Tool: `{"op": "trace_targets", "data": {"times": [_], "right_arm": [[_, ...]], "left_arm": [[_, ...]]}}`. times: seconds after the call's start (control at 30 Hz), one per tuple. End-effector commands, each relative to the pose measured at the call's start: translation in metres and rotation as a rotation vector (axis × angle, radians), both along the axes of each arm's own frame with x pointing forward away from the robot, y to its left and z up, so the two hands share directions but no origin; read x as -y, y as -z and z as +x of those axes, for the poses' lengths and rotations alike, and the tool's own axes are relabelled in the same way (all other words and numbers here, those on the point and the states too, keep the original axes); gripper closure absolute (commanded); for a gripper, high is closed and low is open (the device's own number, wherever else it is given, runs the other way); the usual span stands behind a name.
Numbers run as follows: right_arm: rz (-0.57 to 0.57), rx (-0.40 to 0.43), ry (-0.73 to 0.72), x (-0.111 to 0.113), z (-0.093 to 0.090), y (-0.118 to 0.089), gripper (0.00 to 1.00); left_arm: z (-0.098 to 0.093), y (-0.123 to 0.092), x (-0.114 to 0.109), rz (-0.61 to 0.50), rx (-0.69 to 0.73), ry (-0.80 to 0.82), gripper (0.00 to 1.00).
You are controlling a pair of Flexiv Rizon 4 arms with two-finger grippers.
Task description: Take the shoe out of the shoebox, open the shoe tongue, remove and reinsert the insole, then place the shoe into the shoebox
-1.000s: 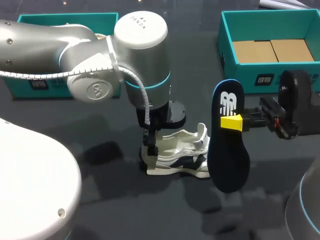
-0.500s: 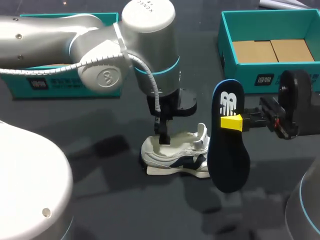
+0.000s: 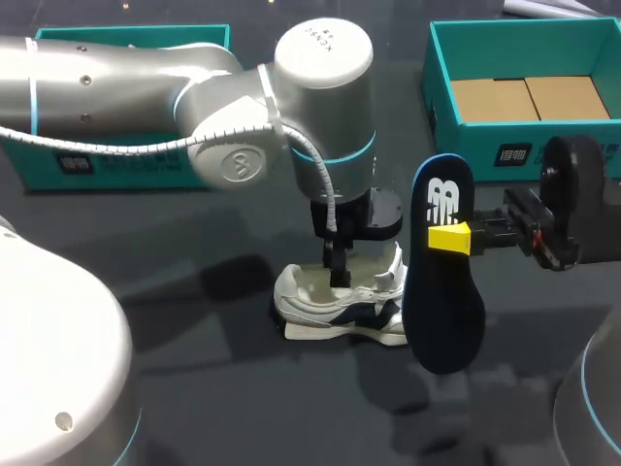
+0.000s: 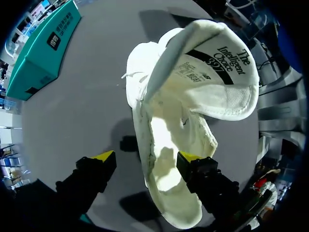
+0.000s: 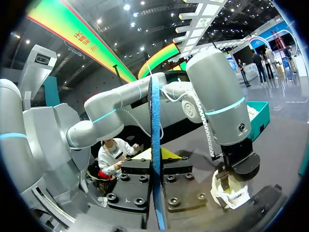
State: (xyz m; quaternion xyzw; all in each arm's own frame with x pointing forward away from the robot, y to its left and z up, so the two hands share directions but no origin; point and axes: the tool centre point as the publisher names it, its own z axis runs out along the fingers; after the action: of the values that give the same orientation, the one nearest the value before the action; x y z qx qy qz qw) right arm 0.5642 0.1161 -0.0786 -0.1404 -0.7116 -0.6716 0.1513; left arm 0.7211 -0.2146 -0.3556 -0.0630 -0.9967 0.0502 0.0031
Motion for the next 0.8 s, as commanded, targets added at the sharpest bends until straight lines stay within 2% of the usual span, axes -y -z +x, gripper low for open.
{"op": "trace_targets", "data": {"times": [0.03,0.07,0.1,0.33,0.43,0.5,0.53,0.57,0.8], "right_arm": [[-0.003,0.001,0.012,0.001,-0.006,-0.001,1.00],[-0.003,0.001,0.012,0.001,-0.006,-0.001,1.00],[-0.003,0.001,0.012,0.001,-0.006,-0.001,1.00],[-0.003,0.001,0.012,0.001,-0.006,-0.001,1.00],[-0.003,0.001,0.012,0.001,-0.006,-0.001,1.00],[-0.003,0.001,0.012,0.001,-0.006,-0.001,1.00],[-0.003,0.001,0.012,0.001,-0.006,-0.001,1.00],[-0.003,0.001,0.012,0.001,-0.006,-0.001,1.00],[-0.003,0.001,0.012,0.001,-0.006,-0.001,1.00]], "left_arm": [[-0.001,0.010,0.000,-0.001,0.000,-0.001,0.36],[-0.001,0.011,0.000,0.002,0.002,-0.001,0.41],[-0.002,0.012,0.000,0.003,0.002,-0.001,0.42],[-0.006,0.016,0.000,-0.002,-0.008,0.006,0.38],[-0.007,0.020,0.001,0.000,-0.015,0.012,0.54],[-0.008,0.021,0.002,0.003,-0.018,0.015,0.73],[-0.009,0.022,0.002,0.004,-0.019,0.017,0.92],[-0.009,0.022,0.003,0.005,-0.019,0.018,1.00],[-0.009,0.022,0.003,0.012,-0.016,0.025,1.00]]}}
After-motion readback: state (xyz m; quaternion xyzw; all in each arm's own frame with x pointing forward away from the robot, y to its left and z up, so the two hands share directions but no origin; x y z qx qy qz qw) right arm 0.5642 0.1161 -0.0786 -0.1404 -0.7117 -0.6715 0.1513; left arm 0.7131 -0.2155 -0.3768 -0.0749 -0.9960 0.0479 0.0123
